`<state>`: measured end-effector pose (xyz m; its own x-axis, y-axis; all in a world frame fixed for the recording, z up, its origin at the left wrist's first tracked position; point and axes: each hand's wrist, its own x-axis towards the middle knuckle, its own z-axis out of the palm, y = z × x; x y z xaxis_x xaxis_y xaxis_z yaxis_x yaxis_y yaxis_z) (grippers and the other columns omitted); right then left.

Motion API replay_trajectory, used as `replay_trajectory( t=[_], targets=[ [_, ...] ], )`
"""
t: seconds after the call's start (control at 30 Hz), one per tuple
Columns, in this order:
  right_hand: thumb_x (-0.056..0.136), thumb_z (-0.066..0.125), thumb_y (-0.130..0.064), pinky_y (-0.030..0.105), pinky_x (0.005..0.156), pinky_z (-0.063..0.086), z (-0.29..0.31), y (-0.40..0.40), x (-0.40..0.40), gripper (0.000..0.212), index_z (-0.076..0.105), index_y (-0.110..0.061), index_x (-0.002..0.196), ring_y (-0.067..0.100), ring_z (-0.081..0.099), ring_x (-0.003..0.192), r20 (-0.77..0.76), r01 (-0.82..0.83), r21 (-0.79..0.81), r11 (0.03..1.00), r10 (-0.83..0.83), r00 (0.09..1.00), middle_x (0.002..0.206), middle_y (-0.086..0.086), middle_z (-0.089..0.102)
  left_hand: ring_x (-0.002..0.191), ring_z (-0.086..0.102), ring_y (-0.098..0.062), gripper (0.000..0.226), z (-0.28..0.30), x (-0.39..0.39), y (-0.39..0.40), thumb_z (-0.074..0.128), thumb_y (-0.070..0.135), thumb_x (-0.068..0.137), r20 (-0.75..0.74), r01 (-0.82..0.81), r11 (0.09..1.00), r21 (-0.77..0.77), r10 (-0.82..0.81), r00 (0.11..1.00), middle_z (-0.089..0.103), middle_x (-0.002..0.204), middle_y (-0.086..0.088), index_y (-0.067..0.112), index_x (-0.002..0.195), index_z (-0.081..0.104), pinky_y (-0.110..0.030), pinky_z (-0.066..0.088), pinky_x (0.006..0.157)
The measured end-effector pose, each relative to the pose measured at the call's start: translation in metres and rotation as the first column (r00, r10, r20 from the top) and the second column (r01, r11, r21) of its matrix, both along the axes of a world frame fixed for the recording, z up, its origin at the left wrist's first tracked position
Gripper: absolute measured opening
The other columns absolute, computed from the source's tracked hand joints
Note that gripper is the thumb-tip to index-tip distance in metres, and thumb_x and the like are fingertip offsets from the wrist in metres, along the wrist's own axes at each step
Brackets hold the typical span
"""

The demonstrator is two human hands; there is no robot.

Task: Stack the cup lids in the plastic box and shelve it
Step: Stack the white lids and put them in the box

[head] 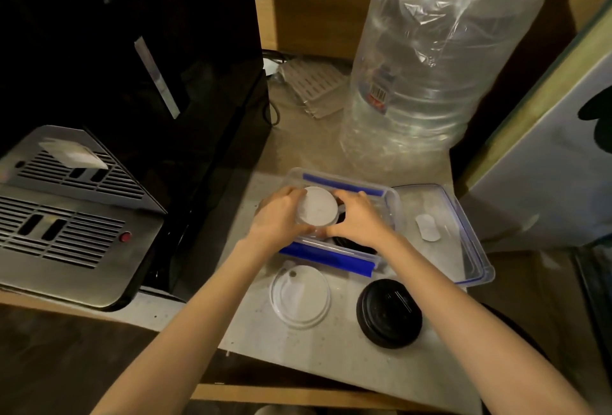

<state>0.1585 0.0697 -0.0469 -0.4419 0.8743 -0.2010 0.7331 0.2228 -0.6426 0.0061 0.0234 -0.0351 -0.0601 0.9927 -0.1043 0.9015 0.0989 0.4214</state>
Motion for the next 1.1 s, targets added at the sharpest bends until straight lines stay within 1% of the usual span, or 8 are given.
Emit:
replay_trajectory(
  t=[0.1,0.23,0.4,0.6,0.77,0.93,1.03,1.1],
  targets=[
    [0.063,0.081,-0.031,0.036,0.093,0.038,0.000,-0.001,0.000,0.075,0.048,-0.016,0.128,0.025,0.045,0.115,-0.041,0.009,0.030,1.000,-0.008,0.999,0.126,0.006,0.057,0.120,0.048,-0.026,0.068,0.001,0.000,-0.006,0.070,0.035,0.075,-0.064,0.029,0.999,0.042,-0.027,0.998,0.050,0.134,-0.010,0.011,0.131,0.040,-0.039,0.043,0.098],
    [0.063,0.080,-0.037,0.039,0.097,0.041,0.000,0.000,-0.003,0.081,0.043,-0.019,0.132,0.025,0.044,0.119,-0.030,-0.021,0.020,1.000,0.021,0.999,0.130,0.007,0.052,0.129,0.035,-0.027,0.067,0.004,-0.002,-0.006,0.069,0.046,0.070,-0.216,0.073,0.993,0.090,-0.052,0.975,0.051,0.131,-0.012,0.008,0.122,0.049,-0.040,0.037,0.102],
    [0.067,0.078,-0.037,0.035,0.098,0.036,0.000,-0.002,-0.005,0.079,0.040,-0.020,0.134,0.023,0.041,0.124,-0.032,-0.041,0.009,0.999,0.042,0.999,0.134,0.006,0.048,0.139,0.020,-0.023,0.068,0.003,-0.007,0.006,0.075,0.046,0.064,-0.140,0.089,0.996,0.010,-0.087,0.986,0.038,0.144,-0.007,0.014,0.119,0.048,-0.042,0.024,0.112],
    [0.068,0.076,-0.038,0.039,0.103,0.035,-0.005,-0.008,0.000,0.075,0.042,-0.022,0.133,0.020,0.035,0.127,-0.033,-0.059,0.088,0.994,0.062,0.998,0.135,0.003,0.049,0.140,0.019,-0.023,0.072,0.003,-0.006,0.005,0.077,0.043,0.063,-0.082,0.065,0.997,-0.034,-0.068,0.994,0.041,0.142,-0.007,0.017,0.120,0.043,-0.043,0.024,0.112],
    [0.067,0.077,-0.038,0.043,0.105,0.039,-0.008,-0.010,0.002,0.077,0.039,-0.024,0.133,0.020,0.037,0.131,-0.058,-0.061,0.050,0.997,0.064,0.996,0.138,0.002,0.048,0.141,0.016,-0.025,0.076,0.001,-0.006,0.003,0.075,0.043,0.065,-0.120,0.090,0.996,-0.026,-0.093,0.988,0.038,0.145,-0.007,0.018,0.127,0.038,-0.045,0.019,0.115],
    [0.070,0.076,-0.033,0.039,0.106,0.033,-0.006,-0.009,0.006,0.080,0.036,-0.020,0.138,0.021,0.034,0.131,-0.060,-0.084,0.041,0.996,0.086,0.994,0.139,0.004,0.046,0.141,0.014,-0.027,0.093,-0.004,-0.008,0.003,0.071,0.055,0.063,-0.190,0.117,0.992,-0.046,-0.124,0.974,0.029,0.149,-0.007,0.022,0.137,0.024,-0.050,0.011,0.117],
    [0.073,0.074,-0.028,0.036,0.104,0.032,-0.004,-0.005,0.005,0.074,0.037,-0.021,0.138,0.022,0.034,0.130,-0.065,-0.102,0.023,0.995,0.103,0.993,0.136,0.006,0.047,0.141,0.009,-0.030,0.095,-0.007,-0.009,0.007,0.067,0.063,0.062,-0.210,0.118,0.992,-0.051,-0.126,0.969,0.026,0.150,-0.009,0.022,0.136,0.025,-0.053,-0.002,0.114],
    [0.073,0.073,-0.029,0.038,0.106,0.032,-0.006,-0.002,0.004,0.078,0.033,-0.022,0.140,0.023,0.033,0.133,-0.056,-0.092,-0.012,0.996,0.091,0.994,0.140,0.007,0.042,0.142,0.006,-0.031,0.094,-0.008,-0.010,0.011,0.065,0.066,0.061,-0.217,0.119,0.991,-0.064,-0.130,0.968,0.030,0.149,-0.009,0.021,0.134,0.026,-0.054,-0.011,0.112]
  ],
)
